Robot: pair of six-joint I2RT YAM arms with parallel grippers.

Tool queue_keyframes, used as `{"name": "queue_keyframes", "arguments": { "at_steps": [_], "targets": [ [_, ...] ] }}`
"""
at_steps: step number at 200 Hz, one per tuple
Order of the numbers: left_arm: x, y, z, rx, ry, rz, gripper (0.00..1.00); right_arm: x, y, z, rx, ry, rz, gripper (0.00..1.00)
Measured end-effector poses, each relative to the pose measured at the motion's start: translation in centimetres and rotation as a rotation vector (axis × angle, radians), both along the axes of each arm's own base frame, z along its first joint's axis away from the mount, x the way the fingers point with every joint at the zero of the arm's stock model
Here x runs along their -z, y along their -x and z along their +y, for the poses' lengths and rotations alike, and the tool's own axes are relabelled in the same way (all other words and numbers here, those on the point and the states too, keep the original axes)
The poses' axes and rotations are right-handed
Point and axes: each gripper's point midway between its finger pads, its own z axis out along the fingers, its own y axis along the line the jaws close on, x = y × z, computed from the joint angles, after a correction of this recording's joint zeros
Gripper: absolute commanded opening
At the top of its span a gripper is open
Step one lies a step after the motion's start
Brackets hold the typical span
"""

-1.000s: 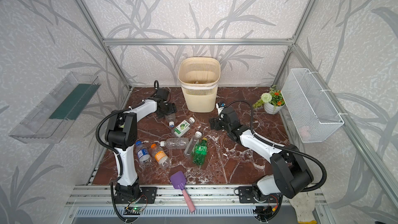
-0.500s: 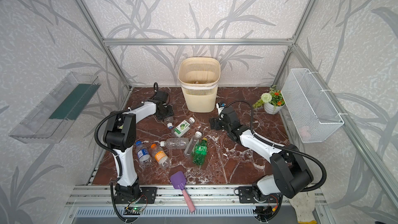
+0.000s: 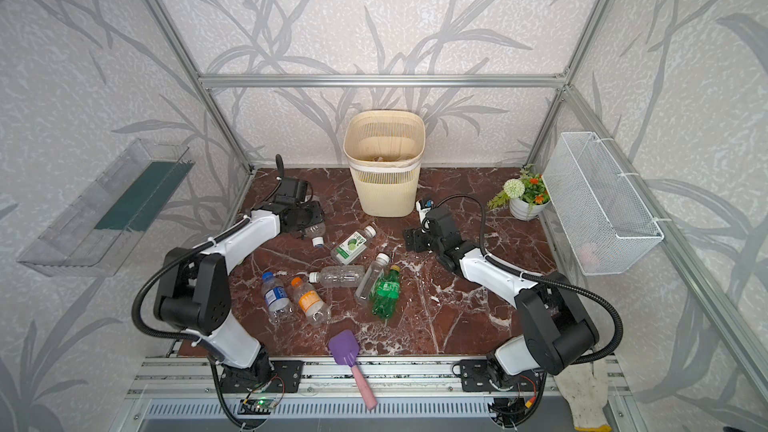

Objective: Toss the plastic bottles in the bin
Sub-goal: 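Lift the clear ridged bottle with the left gripper and release it over the bin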

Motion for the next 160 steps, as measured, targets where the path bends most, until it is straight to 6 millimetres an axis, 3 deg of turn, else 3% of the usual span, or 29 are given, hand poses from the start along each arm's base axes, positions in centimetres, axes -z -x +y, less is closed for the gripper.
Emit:
{"name": "queue_keyframes", "arguments": {
  "at_steps": [49, 160],
  "targets": [
    [-8.3, 3.5, 1.3, -0.016, 0.021, -0.283, 0.56, 1.4, 0.0, 0.5, -0.014, -0.007, 0.044, 0.88],
    [-29.8, 15.0, 3.6, 0.015, 0.018, -1.133, 0.57, 0.4, -0.6, 1.6, -0.026, -0.058, 0.043, 0.86]
  ]
}}
